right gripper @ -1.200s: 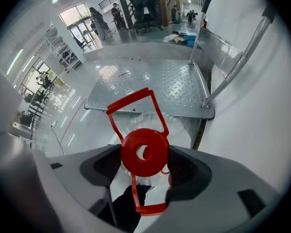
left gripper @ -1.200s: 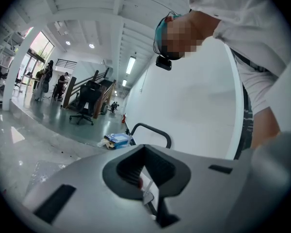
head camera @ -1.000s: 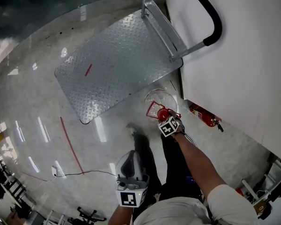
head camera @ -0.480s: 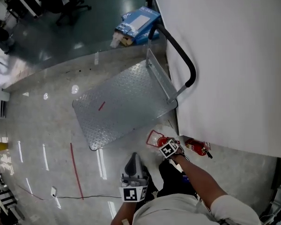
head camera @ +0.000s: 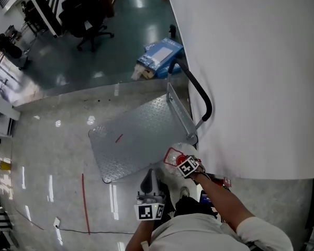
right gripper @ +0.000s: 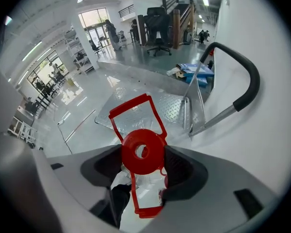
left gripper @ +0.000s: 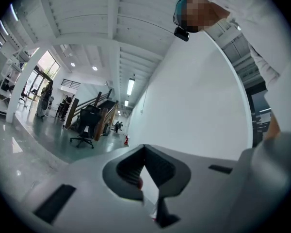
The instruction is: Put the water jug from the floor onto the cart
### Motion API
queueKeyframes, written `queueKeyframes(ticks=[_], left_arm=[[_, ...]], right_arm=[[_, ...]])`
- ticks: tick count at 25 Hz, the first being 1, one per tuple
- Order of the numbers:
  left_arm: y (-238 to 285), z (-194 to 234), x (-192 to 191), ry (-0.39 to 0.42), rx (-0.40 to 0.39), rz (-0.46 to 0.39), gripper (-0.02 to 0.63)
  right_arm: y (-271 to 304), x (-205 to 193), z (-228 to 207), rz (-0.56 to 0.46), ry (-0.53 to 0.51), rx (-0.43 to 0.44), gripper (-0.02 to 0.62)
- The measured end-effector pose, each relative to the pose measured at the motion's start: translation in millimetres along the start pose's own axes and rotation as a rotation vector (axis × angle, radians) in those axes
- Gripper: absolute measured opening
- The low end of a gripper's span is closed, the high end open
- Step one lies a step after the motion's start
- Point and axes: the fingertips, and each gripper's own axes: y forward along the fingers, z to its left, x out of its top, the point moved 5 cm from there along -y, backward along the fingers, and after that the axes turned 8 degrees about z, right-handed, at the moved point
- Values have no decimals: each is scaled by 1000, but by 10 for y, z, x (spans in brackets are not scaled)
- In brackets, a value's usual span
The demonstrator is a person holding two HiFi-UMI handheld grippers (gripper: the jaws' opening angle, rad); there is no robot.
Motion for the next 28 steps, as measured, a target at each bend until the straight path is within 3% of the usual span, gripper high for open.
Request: queueKeyframes(ticks=[6,15,22,28], left_arm=[[584,377,71,11,-56,-22,4],[1597,984,483,11,-191,-3,3],[2049,1259,549,1,-192,20,3],[2333,1397,538,8,-148,43,3]], right_arm=[[66,512,-328,-8,24,-4,279],[157,1263,-688,-16,97,-5,279],[298,1763,-873,-37,178,3,279],[568,2107,-1054,-33,174,25,279]])
